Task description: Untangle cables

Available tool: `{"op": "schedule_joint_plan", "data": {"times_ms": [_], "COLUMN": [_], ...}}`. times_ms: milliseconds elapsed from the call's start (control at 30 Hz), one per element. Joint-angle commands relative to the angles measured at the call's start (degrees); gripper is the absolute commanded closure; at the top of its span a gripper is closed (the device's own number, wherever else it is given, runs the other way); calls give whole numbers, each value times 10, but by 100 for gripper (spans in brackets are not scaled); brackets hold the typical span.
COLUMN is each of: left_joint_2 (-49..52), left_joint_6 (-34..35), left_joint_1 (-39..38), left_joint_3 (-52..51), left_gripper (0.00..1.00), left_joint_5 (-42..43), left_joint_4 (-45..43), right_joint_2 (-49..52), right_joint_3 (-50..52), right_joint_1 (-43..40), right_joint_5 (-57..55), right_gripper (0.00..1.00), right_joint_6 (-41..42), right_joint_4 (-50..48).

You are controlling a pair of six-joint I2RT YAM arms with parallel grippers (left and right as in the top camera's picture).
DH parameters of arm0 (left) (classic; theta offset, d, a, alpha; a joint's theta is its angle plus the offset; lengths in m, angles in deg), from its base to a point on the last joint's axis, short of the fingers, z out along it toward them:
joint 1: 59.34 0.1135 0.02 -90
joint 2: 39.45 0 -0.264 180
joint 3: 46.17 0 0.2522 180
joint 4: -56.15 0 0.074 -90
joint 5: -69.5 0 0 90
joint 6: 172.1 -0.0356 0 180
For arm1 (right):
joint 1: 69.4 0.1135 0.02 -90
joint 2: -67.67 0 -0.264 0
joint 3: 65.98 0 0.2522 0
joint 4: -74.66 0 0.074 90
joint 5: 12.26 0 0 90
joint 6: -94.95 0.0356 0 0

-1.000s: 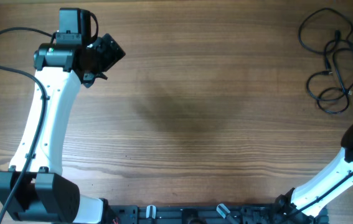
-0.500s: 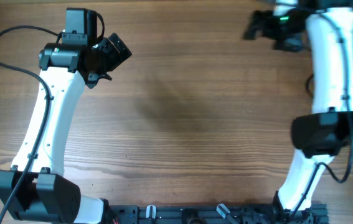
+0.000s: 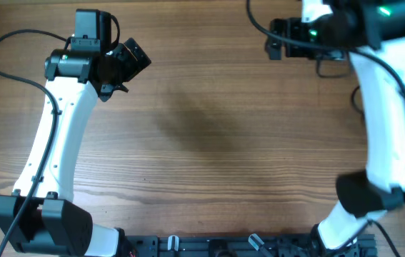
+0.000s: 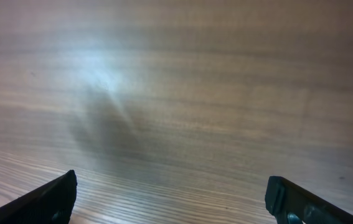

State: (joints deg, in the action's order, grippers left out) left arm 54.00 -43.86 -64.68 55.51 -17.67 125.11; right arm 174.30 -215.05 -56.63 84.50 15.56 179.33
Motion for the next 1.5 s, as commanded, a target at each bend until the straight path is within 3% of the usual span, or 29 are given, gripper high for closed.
{"op": "schedule_joint_plan", "data": {"times_ms": [0, 367, 633, 800, 1167, 1267, 1467], "left_joint_2": [3, 3, 3, 3, 3, 3, 3], "left_joint_6": [-5, -5, -5, -5, -5, -5, -5], "left_joint_1": [-1, -1, -1, -1, -1, -1, -1], "left_joint_3": [1, 1, 1, 1, 1, 1, 1], "left_gripper": [0, 0, 0, 0, 0, 0, 0], "left_joint_5": [-6, -6, -6, -6, -6, -6, -6], "left_joint_4": [-1, -1, -1, -1, -1, -1, -1], "right_joint_2": [-58, -76, -77, -125, -407, -530, -737], "right_joint_3": [-4, -4, 0, 51, 561, 746, 1023], "right_joint_1": [1, 1, -5, -62, -132, -134, -134], "right_joint_5": [-24, 0, -60, 18, 54, 54, 51], "right_gripper": [0, 0, 0, 0, 0, 0, 0], "right_joint_6": [1, -2, -4, -83, -111, -121, -119], "right_joint_4": [12, 12, 5, -78, -474, -629, -845]}}
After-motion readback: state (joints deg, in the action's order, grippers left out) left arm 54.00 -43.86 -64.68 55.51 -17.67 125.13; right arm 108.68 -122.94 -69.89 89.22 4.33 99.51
